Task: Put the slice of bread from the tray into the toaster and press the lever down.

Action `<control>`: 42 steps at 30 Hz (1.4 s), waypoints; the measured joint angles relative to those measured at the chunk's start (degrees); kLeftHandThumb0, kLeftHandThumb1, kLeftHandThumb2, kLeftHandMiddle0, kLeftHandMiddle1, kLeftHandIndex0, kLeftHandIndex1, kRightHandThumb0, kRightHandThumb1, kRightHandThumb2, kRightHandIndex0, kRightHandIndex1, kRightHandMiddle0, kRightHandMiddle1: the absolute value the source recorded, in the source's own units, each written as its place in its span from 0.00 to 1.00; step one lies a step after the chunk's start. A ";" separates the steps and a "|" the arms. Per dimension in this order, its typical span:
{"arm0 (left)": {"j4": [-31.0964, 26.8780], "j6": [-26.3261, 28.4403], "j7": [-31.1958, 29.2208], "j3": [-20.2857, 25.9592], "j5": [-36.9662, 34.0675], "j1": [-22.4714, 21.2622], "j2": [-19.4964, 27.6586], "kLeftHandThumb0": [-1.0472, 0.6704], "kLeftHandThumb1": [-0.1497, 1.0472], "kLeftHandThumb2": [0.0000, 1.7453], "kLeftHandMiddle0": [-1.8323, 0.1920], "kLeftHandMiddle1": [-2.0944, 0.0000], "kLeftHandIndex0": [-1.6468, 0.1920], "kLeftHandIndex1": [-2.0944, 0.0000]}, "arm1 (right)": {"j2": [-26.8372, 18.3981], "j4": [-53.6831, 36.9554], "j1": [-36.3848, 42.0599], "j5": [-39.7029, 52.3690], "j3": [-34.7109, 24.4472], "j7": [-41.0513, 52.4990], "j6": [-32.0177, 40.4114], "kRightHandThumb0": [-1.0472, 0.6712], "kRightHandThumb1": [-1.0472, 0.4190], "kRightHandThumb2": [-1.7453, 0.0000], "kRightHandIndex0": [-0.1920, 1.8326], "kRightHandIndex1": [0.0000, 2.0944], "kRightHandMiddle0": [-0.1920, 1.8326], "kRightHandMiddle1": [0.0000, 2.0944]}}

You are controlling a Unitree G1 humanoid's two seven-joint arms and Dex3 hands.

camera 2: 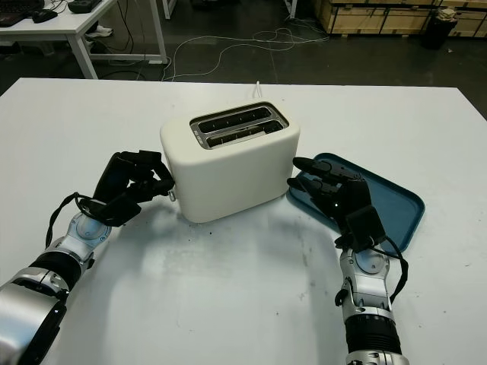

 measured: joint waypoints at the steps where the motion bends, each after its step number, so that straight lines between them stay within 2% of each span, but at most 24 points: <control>1: 0.00 0.00 0.00 0.00 0.00 0.00 0.00 0.00 0.80 0.01 0.13 0.87 0.04 0.95 | 0.00 0.00 0.00 0.00 0.00 0.00 0.00 0.26 0.09 0.95 0.66 0.05 0.62 0.00; 3: 0.00 0.00 0.00 0.00 0.00 -0.01 0.00 0.00 0.84 0.02 0.13 0.86 0.04 0.95 | 0.00 0.00 0.00 0.00 0.00 0.00 0.00 0.26 0.09 0.95 0.66 0.05 0.62 0.00; 9: 0.00 0.07 -0.49 -0.06 0.00 -0.21 0.19 0.00 0.86 0.01 0.13 0.86 0.04 0.95 | 0.00 0.00 0.00 0.00 0.00 0.00 0.00 0.26 0.09 0.96 0.67 0.05 0.63 0.00; 14: 0.00 0.10 -0.48 -0.09 -0.07 -0.22 0.20 0.00 0.70 0.00 0.13 0.85 0.04 0.91 | 0.00 0.00 0.00 -0.01 0.03 0.00 0.00 0.26 0.09 0.96 0.66 0.05 0.63 0.00; 18: -0.01 0.11 -0.47 -0.09 -0.26 -0.22 0.19 0.00 0.66 0.00 0.13 0.81 0.04 0.88 | 0.00 0.00 0.00 -0.01 0.03 0.00 0.00 0.26 0.09 0.96 0.66 0.05 0.63 0.00; 24: 0.00 0.12 -0.47 -0.09 -0.26 -0.22 0.19 0.00 0.67 0.00 0.13 0.81 0.04 0.87 | 0.00 0.00 0.00 -0.02 0.04 0.00 0.00 0.26 0.09 0.96 0.67 0.05 0.63 0.00; 26: 0.00 0.12 -0.47 -0.09 -0.26 -0.22 0.19 0.00 0.68 0.01 0.13 0.78 0.04 0.87 | 0.00 0.00 0.00 -0.02 0.04 0.00 0.00 0.27 0.09 0.96 0.67 0.05 0.63 0.00; 30: -0.02 0.12 -0.47 -0.10 -0.26 -0.22 0.25 0.00 0.74 0.02 0.13 0.80 0.04 0.89 | 0.01 0.00 0.00 -0.02 0.06 0.00 0.00 0.26 0.09 0.96 0.66 0.05 0.63 0.00; 31: -0.06 0.12 -0.47 -0.11 -0.26 -0.23 0.32 0.00 0.76 0.02 0.13 0.77 0.04 0.90 | 0.01 0.00 0.00 -0.01 0.06 0.00 0.00 0.26 0.09 0.96 0.66 0.05 0.63 0.00; 35: -1.37 0.74 -0.80 -0.04 -0.23 -0.09 1.62 0.00 0.86 0.02 0.13 0.50 0.05 0.92 | 0.00 -0.01 0.00 0.00 0.08 0.08 0.00 0.27 0.09 0.96 0.66 0.05 0.63 0.00; 37: -3.38 1.70 -1.86 0.67 -0.10 0.55 2.70 0.00 0.89 0.03 0.13 0.45 0.06 0.94 | 0.00 -0.05 0.02 0.05 0.09 0.23 0.04 0.27 0.09 0.96 0.67 0.05 0.63 0.00; 42: -8.68 2.08 -3.03 3.37 0.54 2.54 4.84 0.00 0.89 0.09 0.16 0.39 0.07 0.93 | 0.00 -0.05 0.12 0.07 0.07 0.43 0.08 0.27 0.09 0.96 0.67 0.05 0.63 0.00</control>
